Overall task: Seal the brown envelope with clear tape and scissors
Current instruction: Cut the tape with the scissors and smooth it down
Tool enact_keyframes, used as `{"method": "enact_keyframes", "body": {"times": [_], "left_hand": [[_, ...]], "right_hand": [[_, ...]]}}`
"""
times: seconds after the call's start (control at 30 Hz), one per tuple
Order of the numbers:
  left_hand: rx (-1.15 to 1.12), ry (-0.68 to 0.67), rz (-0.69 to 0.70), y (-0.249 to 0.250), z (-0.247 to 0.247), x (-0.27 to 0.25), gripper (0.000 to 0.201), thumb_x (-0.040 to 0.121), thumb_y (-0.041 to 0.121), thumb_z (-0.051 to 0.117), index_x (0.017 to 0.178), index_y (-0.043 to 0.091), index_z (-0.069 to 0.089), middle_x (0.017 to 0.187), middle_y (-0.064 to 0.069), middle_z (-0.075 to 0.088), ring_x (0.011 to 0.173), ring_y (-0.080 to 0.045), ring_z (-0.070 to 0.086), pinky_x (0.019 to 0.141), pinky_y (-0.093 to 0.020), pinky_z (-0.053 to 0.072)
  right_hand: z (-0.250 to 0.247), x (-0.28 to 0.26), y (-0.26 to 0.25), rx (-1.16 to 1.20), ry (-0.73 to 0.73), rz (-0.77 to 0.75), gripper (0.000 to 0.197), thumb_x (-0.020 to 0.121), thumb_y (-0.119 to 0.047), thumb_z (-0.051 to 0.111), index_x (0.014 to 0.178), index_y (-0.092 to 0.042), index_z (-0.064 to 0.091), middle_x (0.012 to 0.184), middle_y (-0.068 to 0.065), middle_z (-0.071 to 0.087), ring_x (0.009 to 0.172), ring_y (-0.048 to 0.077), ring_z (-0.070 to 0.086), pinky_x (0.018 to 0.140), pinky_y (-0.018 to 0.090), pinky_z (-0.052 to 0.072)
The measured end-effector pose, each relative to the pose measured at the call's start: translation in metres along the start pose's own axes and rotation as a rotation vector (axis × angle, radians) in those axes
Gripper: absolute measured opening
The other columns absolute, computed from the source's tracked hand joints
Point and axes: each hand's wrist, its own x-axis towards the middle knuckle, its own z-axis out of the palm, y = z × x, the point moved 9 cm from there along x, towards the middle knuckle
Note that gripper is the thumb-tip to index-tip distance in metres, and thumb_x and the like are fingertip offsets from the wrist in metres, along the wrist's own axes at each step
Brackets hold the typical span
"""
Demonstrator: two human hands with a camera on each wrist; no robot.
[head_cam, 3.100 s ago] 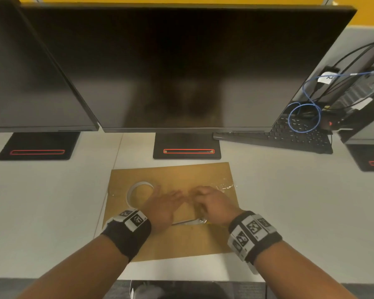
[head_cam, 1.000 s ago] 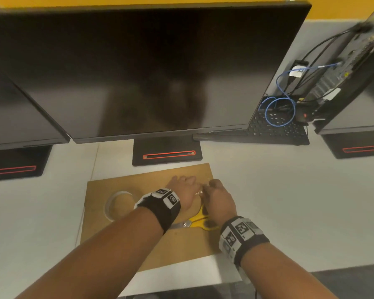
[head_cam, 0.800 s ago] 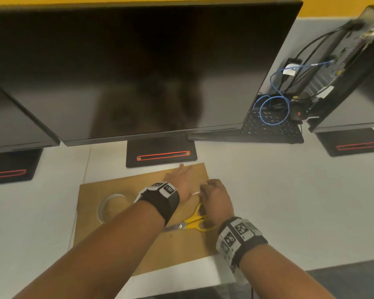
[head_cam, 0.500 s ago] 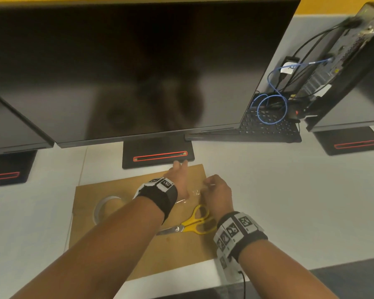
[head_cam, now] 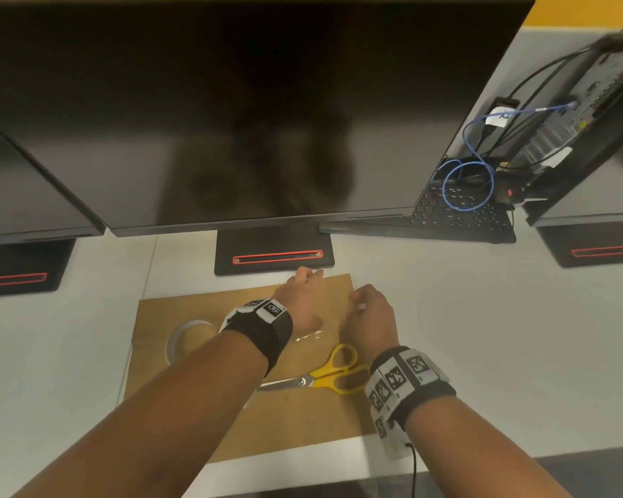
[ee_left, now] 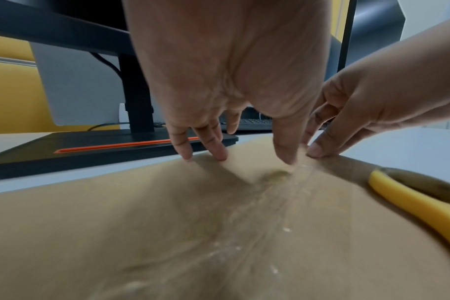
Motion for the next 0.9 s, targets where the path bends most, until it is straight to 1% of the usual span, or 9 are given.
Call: {"method": "enact_keyframes", "body": {"times": [0.1,0.17,0.27,0.33,0.47,0.53,0.63,0.77,0.9], "left_hand": [[0.052,0.139,0.051,-0.011,-0.02,-0.016,0.058,0.089,0.028,0.06,0.141,0.023,0.036,0.145,-0.003,0.035,0.125,-0.026,0.044,0.103,-0.039,0.04],[0.144,0.171,0.01,-0.031,-0.026,-0.03,0.048,0.09,0.032,0.055,0.136,0.025,0.042,0.142,-0.003,0.039,0.126,-0.025,0.042,0.108,-0.041,0.032],[0.243,0.028,-0.087,-0.061,-0.006,-0.049,0.063,0.085,0.05,0.055,0.141,0.03,0.034,0.154,-0.003,0.027,0.139,-0.026,0.028,0.115,-0.052,0.011],[0.274,-0.007,-0.082,-0.067,0.003,-0.057,0.075,0.083,0.058,0.054,0.147,0.033,0.024,0.159,-0.001,0.015,0.144,-0.024,0.019,0.116,-0.056,0.003],[0.271,0.005,-0.065,-0.071,0.004,-0.06,0.078,0.083,0.062,0.053,0.148,0.035,0.02,0.16,0.001,0.013,0.144,-0.023,0.018,0.116,-0.056,-0.001],[0.279,0.014,-0.063,-0.072,0.004,-0.059,0.079,0.082,0.064,0.052,0.148,0.036,0.02,0.16,0.001,0.015,0.144,-0.023,0.019,0.116,-0.056,-0.003],[0.254,0.008,-0.051,-0.073,0.006,-0.06,0.079,0.083,0.062,0.053,0.149,0.036,0.019,0.16,0.002,0.012,0.145,-0.021,0.016,0.116,-0.055,-0.005],[0.263,-0.052,-0.021,-0.083,0.004,-0.069,0.082,0.084,0.052,0.059,0.151,0.033,0.016,0.162,0.0,0.004,0.147,-0.017,0.01,0.115,-0.055,-0.009],[0.342,-0.037,-0.11,-0.108,-0.003,-0.083,0.085,0.084,0.056,0.057,0.151,0.032,0.011,0.161,-0.003,0.001,0.148,-0.02,0.003,0.114,-0.057,-0.008]], "right_hand": [[0.012,-0.005,-0.016,-0.316,0.004,-0.186,0.024,0.079,-0.01,0.047,0.099,-0.018,0.057,0.105,0.004,0.053,0.09,0.026,0.052,0.072,0.032,0.046],[0.02,-0.01,-0.025,-0.352,-0.057,-0.231,0.022,0.081,-0.005,0.049,0.096,-0.012,0.062,0.104,0.008,0.052,0.093,0.029,0.053,0.076,0.036,0.049],[0.027,-0.015,-0.029,-0.399,-0.101,-0.253,0.021,0.082,0.001,0.047,0.091,-0.008,0.064,0.102,0.01,0.055,0.095,0.028,0.055,0.074,0.033,0.048],[0.028,-0.017,-0.031,-0.387,-0.1,-0.245,0.019,0.084,0.0,0.048,0.088,-0.006,0.065,0.099,0.01,0.056,0.092,0.028,0.056,0.071,0.031,0.045],[0.04,-0.025,-0.047,-0.365,-0.091,-0.303,0.02,0.086,-0.001,0.049,0.086,-0.008,0.067,0.093,0.009,0.058,0.083,0.029,0.06,0.07,0.032,0.049],[0.056,-0.036,-0.061,-0.382,-0.149,-0.385,0.021,0.084,-0.002,0.048,0.083,-0.011,0.067,0.089,0.005,0.058,0.077,0.026,0.06,0.068,0.031,0.05],[0.078,-0.052,-0.075,-0.35,-0.247,-0.464,0.019,0.085,-0.004,0.05,0.087,-0.009,0.069,0.092,0.008,0.06,0.083,0.028,0.06,0.07,0.032,0.048],[0.074,-0.053,-0.075,-0.264,-0.22,-0.41,0.022,0.086,-0.008,0.051,0.092,-0.009,0.072,0.099,0.009,0.063,0.088,0.027,0.061,0.077,0.031,0.049],[0.071,-0.054,-0.076,-0.287,-0.224,-0.363,0.014,0.083,-0.024,0.062,0.085,-0.011,0.066,0.091,0.0,0.055,0.078,0.019,0.053,0.069,0.024,0.041]]}}
